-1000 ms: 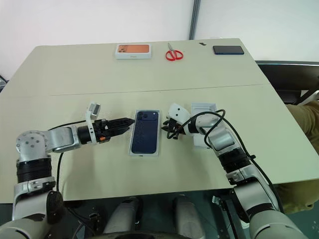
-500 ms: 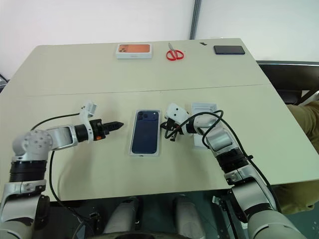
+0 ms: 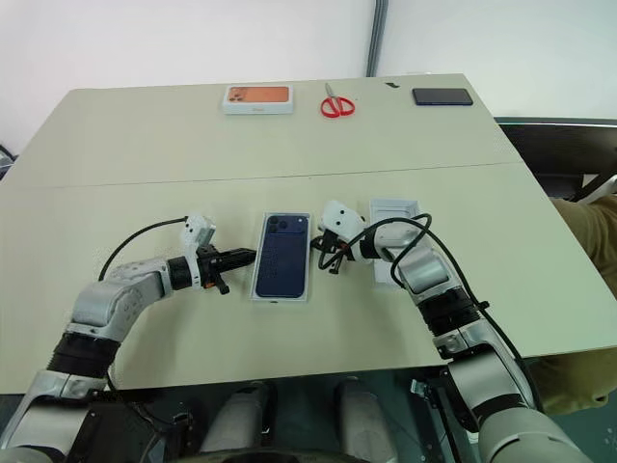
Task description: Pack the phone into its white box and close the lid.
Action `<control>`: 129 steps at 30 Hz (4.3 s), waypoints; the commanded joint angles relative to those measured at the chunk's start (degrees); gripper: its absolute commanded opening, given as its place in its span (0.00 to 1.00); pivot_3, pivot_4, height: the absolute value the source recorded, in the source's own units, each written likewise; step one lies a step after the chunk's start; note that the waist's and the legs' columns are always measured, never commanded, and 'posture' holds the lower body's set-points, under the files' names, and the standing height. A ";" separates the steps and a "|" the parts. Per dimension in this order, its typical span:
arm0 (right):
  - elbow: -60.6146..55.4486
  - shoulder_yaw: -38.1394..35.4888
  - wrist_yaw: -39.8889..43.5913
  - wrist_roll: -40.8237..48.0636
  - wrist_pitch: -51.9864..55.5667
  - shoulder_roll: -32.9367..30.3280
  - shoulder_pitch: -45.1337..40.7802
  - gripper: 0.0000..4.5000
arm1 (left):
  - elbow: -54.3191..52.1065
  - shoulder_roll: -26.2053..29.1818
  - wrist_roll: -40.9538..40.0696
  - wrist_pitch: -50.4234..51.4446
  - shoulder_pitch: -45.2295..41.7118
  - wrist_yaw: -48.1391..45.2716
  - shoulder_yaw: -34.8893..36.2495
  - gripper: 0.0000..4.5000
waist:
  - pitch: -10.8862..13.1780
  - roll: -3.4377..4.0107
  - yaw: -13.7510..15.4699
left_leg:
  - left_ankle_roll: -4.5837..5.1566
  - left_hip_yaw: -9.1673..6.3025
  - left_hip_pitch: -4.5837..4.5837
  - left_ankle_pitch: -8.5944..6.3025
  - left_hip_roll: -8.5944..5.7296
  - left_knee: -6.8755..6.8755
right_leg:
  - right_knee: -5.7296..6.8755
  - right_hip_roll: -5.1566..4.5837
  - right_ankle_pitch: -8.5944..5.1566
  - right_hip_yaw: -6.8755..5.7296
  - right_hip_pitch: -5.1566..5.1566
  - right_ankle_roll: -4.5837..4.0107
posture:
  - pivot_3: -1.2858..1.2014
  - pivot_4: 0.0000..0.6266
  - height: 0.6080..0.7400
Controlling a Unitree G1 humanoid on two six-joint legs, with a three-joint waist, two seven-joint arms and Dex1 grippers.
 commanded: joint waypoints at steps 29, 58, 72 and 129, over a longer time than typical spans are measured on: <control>6.80 -3.55 1.44 -2.59 -6.20 -5.05 -2.62 0.00 | 13.20 -20.66 10.60 -3.49 -10.54 -0.73 -3.66 0.02 | -0.12 0.22 1.82 | 0.14 -0.07 0.60 -0.08 -0.06 0.04 | -0.36 -0.04 -0.01 -0.17 0.88 0.04 | 0.52 0.24 1.00; -3.76 -5.61 3.58 -1.19 -0.17 -8.00 1.63 0.00 | 14.17 -7.44 9.40 -3.31 -12.04 -5.46 5.69 0.02 | -0.08 0.23 0.98 | 0.15 -0.06 0.56 -0.09 0.05 -0.08 | -0.34 0.09 -0.01 -0.11 0.69 0.04 | 0.52 0.24 1.00; -18.28 -8.14 4.79 2.53 8.44 -17.20 12.74 0.00 | 5.76 -0.88 6.65 -0.80 -6.70 -6.49 8.88 0.02 | -0.05 0.23 1.45 | 0.15 -0.04 0.51 -0.09 0.04 -0.08 | -0.37 0.05 -0.02 -0.10 0.66 0.03 | 0.52 0.24 1.00; -46.12 -24.20 -25.61 19.85 68.33 -15.82 13.31 0.99 | -2.85 5.08 0.84 -17.52 4.61 -24.67 9.48 1.00 | 0.09 0.23 1.38 | 0.20 -0.02 -0.26 -0.09 0.09 0.14 | -0.32 0.07 0.00 -0.06 -0.05 -0.03 | 0.52 0.24 1.00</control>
